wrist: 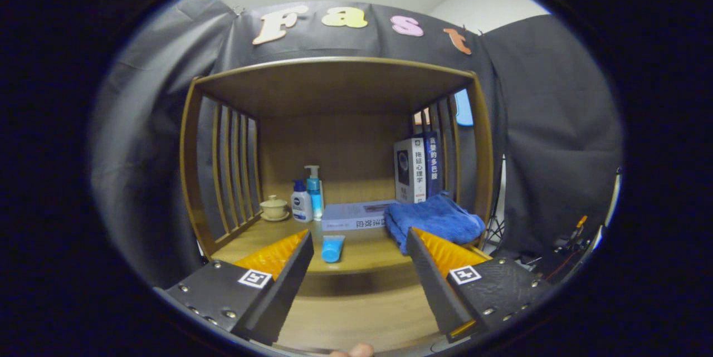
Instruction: Pull open the drawer, take out the items inside it, and place them on the countertop above the cabinet.
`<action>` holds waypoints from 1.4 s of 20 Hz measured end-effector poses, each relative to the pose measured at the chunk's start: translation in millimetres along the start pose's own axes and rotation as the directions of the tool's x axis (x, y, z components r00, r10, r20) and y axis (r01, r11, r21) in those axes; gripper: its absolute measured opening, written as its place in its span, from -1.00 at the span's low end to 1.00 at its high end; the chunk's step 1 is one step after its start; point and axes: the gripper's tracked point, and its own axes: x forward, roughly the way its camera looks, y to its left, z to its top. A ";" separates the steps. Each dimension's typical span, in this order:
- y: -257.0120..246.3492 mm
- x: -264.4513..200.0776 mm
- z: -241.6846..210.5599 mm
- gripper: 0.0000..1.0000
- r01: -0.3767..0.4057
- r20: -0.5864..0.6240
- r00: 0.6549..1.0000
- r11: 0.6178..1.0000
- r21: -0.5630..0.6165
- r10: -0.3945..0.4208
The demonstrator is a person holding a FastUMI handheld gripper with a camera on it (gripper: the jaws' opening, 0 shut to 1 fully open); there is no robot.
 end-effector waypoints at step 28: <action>19.6 -93.6 -152.1 1.00 -0.159 -0.223 0.959 0.984 0.083 0.174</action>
